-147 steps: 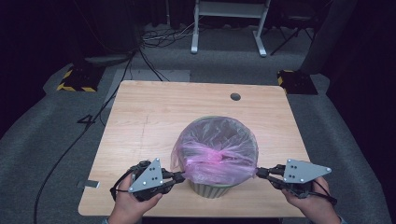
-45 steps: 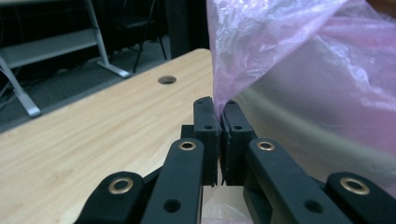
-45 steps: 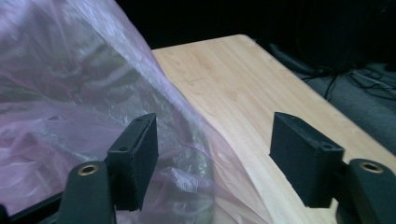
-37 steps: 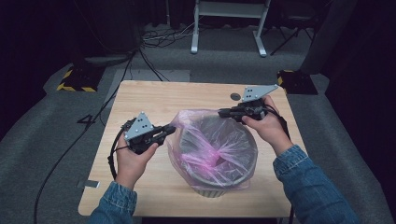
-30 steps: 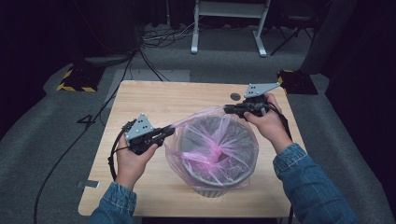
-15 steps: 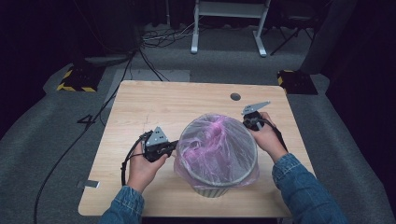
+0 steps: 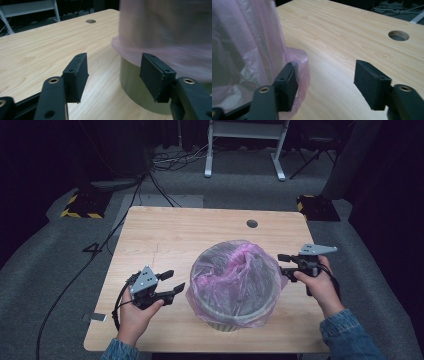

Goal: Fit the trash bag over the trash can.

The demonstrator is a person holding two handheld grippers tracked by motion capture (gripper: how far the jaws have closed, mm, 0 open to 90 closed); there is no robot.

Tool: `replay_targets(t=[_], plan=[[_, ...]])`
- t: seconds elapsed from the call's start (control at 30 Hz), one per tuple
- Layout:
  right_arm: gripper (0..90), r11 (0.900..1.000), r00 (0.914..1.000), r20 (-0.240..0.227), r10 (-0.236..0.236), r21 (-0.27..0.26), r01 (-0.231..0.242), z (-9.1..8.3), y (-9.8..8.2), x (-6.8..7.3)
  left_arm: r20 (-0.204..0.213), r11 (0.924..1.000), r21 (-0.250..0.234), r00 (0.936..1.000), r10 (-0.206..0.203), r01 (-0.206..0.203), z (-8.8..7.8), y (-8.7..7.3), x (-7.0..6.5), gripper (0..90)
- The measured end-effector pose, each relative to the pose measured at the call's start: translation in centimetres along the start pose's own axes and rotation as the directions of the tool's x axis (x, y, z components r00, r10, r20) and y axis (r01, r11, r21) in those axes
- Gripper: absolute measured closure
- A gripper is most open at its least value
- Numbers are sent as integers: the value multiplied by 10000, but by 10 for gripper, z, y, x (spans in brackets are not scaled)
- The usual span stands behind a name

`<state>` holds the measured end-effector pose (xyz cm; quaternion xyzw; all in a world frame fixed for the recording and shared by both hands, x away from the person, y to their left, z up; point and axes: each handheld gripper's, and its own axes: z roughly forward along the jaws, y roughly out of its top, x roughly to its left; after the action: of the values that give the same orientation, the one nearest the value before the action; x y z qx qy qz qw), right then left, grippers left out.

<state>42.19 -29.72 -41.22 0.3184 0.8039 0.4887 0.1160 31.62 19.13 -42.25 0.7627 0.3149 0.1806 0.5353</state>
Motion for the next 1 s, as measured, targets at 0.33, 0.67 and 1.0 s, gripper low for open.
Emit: replay_targets(t=[0.33,0.67,1.0], plan=[[296,9989,9970,717,-289,-350,315,-56,-17,19,693,9984,12,9960,557,-559,-21,-1,-32,306],[230,9799,9756,-925,-1992,-66,1995,-70,-23,73,1524,9905,65,9791,1348,-1374,-11,15,-55,243],[373,9698,9614,-1289,-2432,-140,2435,-39,-11,74,2154,9919,62,9688,1226,-1269,-18,28,-51,202]])
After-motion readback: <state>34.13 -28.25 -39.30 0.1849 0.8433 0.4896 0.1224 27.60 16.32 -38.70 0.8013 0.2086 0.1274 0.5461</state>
